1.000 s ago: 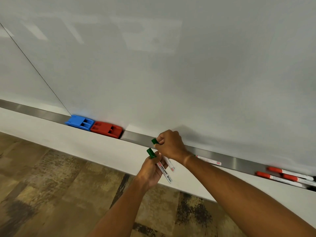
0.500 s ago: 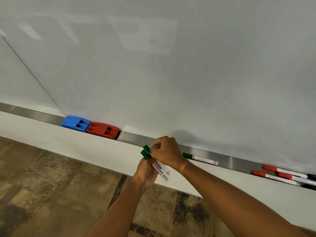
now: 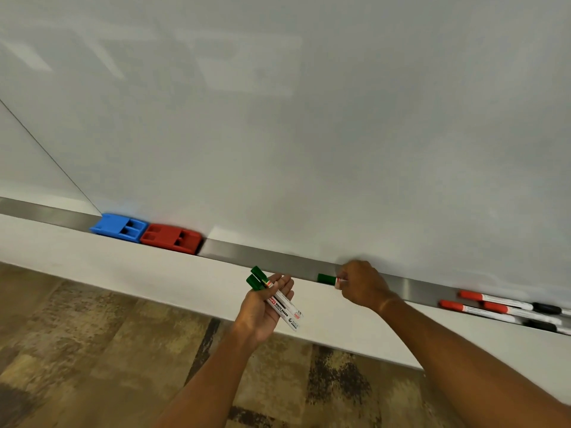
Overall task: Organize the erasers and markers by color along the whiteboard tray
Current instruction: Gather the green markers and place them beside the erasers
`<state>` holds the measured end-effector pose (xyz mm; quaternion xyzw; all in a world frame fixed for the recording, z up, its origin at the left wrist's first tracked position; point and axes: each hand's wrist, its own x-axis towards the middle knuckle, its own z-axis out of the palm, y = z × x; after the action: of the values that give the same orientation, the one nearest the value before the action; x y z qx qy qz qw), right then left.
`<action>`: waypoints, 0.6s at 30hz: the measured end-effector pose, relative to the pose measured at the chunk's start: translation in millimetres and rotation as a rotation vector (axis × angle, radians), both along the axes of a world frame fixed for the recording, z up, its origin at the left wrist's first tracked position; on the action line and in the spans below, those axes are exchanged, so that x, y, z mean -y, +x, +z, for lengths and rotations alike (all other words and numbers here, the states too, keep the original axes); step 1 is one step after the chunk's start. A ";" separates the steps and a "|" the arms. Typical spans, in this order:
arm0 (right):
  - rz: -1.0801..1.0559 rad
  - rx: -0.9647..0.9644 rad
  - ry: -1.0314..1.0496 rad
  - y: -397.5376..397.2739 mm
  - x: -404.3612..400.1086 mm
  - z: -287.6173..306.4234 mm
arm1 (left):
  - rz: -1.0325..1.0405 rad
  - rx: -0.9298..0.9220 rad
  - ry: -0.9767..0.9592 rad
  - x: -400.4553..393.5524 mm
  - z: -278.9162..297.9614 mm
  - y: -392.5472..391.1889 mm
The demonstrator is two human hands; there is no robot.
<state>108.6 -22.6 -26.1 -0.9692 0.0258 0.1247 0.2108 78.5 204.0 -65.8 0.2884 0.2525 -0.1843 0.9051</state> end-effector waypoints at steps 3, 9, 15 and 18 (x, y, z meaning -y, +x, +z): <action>0.036 -0.041 0.005 3.2 7.1 -2.0 | -0.017 0.002 0.007 2.1 1.8 -1.5; 0.034 -0.095 0.076 11.1 16.0 -2.4 | -0.031 -0.005 0.020 4.4 5.2 -6.0; -0.035 0.028 0.330 7.9 -14.9 3.9 | -0.029 0.007 0.033 6.8 9.5 -7.4; 0.014 -0.038 0.488 1.3 -45.8 7.6 | -0.019 0.014 0.048 6.5 11.6 -7.8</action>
<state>109.9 23.2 -18.5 -0.8872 -0.0081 0.1468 0.4374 70.7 197.4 -54.1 0.3136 0.2477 -0.1848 0.8979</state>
